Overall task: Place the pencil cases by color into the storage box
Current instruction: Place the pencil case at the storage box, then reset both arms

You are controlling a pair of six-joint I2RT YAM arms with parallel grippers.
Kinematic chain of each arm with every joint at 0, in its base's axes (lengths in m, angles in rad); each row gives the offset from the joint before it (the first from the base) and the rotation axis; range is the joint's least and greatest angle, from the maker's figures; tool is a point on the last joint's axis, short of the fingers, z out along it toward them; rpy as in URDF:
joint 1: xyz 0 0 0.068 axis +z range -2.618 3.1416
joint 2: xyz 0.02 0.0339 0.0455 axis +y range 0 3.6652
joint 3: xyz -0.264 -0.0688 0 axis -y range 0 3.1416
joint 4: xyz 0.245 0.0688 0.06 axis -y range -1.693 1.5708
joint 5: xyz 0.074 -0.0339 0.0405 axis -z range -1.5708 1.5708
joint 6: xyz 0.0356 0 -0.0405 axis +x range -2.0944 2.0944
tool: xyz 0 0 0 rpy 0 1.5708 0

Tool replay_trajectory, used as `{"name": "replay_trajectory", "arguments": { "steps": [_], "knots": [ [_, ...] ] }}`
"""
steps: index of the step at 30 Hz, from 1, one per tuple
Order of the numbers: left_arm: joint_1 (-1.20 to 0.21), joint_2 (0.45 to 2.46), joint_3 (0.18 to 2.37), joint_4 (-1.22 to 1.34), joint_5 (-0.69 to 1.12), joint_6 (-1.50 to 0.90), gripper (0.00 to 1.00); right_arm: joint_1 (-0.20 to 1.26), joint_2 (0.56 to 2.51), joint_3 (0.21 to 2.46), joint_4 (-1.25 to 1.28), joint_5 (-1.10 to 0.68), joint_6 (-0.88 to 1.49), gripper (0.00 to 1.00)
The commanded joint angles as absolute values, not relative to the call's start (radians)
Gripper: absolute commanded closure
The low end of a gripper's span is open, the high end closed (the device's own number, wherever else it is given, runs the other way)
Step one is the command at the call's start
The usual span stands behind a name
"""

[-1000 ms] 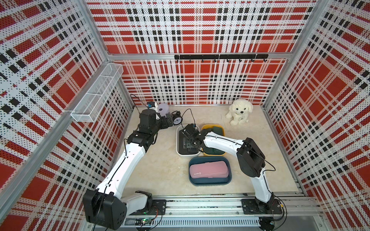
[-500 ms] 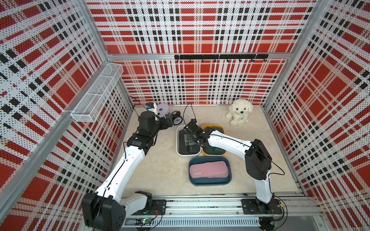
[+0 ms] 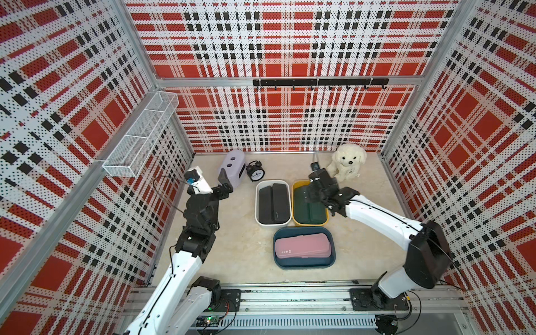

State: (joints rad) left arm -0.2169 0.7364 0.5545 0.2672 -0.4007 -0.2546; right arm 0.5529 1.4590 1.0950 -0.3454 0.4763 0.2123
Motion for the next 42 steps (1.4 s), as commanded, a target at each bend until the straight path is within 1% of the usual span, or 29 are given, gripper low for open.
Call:
{"name": "replay_trajectory", "arguments": {
  "steps": [1, 3, 5, 8, 12, 13, 15, 16, 17, 18, 20, 21, 23, 24, 25, 26, 27, 28, 29, 31, 33, 34, 35, 42],
  "knots": [
    [-0.200, 0.628, 0.346, 0.594, -0.595, -0.235, 0.18, 0.381, 1.305, 0.872, -0.062, 0.348, 0.098, 0.00],
    [-0.184, 0.585, 0.232, 0.697, -0.671, -0.242, 0.21, 0.294, 1.234, 0.723, 0.096, 0.272, 0.063, 0.00],
    [-0.159, 0.579, 0.142, 0.779, -0.665, -0.206, 0.21, 0.245, 1.200, 0.582, 0.281, 0.231, 0.026, 0.00],
    [-0.137, 0.656, 0.060, 0.886, -0.637, -0.172, 0.21, 0.228, 1.220, 0.444, 0.523, 0.235, 0.001, 0.00],
    [-0.116, 0.877, 0.002, 1.088, -0.622, -0.159, 0.20, 0.225, 1.328, 0.356, 0.783, 0.283, -0.010, 0.00],
    [-0.108, 0.958, -0.001, 1.135, -0.612, -0.157, 0.20, 0.225, 1.359, 0.346, 0.821, 0.305, -0.022, 0.00],
    [-0.096, 1.105, -0.006, 1.245, -0.583, -0.149, 0.20, 0.222, 1.411, 0.296, 0.986, 0.355, -0.053, 0.00],
    [-0.089, 1.193, -0.009, 1.368, -0.574, -0.142, 0.19, 0.222, 1.403, 0.276, 1.023, 0.355, -0.071, 0.00],
    [-0.089, 1.251, -0.006, 1.440, -0.564, -0.135, 0.19, 0.205, 1.400, 0.237, 1.102, 0.341, -0.069, 0.00],
    [-0.085, 1.291, 0.001, 1.490, -0.513, -0.090, 0.19, 0.175, 1.415, 0.195, 1.202, 0.326, -0.051, 0.00],
    [-0.089, 1.352, 0.044, 1.459, -0.498, -0.053, 0.19, 0.100, 1.471, 0.144, 1.334, 0.270, 0.030, 0.00],
    [-0.073, 1.402, 0.062, 1.482, -0.474, -0.056, 0.19, 0.068, 1.502, 0.137, 1.378, 0.239, 0.060, 0.00],
    [-0.055, 1.575, 0.090, 1.618, -0.421, -0.051, 0.18, 0.033, 1.560, 0.174, 1.354, 0.130, 0.069, 0.00],
    [-0.060, 1.632, 0.107, 1.693, -0.423, -0.025, 0.17, 0.031, 1.569, 0.230, 1.264, 0.055, 0.036, 0.00],
    [-0.061, 1.574, 0.130, 1.523, -0.420, -0.046, 0.17, 0.031, 1.551, 0.300, 1.088, 0.002, 0.015, 0.00],
    [-0.050, 1.527, 0.177, 1.359, -0.412, -0.066, 0.17, 0.012, 1.540, 0.318, 1.041, -0.009, 0.037, 0.00],
    [-0.032, 1.528, 0.217, 1.294, -0.385, -0.077, 0.17, -0.007, 1.559, 0.300, 1.113, -0.053, 0.054, 0.00],
    [-0.038, 1.555, 0.214, 1.351, -0.390, -0.072, 0.15, -0.007, 1.561, 0.299, 1.114, -0.053, 0.052, 0.00],
    [-0.037, 1.563, 0.205, 1.386, -0.387, -0.068, 0.15, -0.008, 1.547, 0.310, 1.061, -0.042, 0.052, 0.00],
    [-0.036, 1.561, 0.205, 1.381, -0.387, -0.069, 0.14, -0.002, 1.562, 0.306, 1.099, -0.033, 0.050, 0.00],
    [-0.039, 1.562, 0.206, 1.381, -0.388, -0.068, 0.12, 0.000, 1.549, 0.312, 1.062, -0.026, 0.050, 0.00],
    [-0.038, 1.561, 0.204, 1.381, -0.388, -0.068, 0.08, 0.002, 1.550, 0.313, 1.072, -0.022, 0.048, 0.00],
    [-0.040, 1.561, 0.204, 1.382, -0.389, -0.068, 0.01, 0.002, 1.554, 0.307, 1.085, -0.024, 0.046, 0.00],
    [-0.041, 1.560, 0.202, 1.381, -0.393, -0.066, 0.01, 0.002, 1.549, 0.308, 1.075, -0.020, 0.047, 0.00]
  ]
}}
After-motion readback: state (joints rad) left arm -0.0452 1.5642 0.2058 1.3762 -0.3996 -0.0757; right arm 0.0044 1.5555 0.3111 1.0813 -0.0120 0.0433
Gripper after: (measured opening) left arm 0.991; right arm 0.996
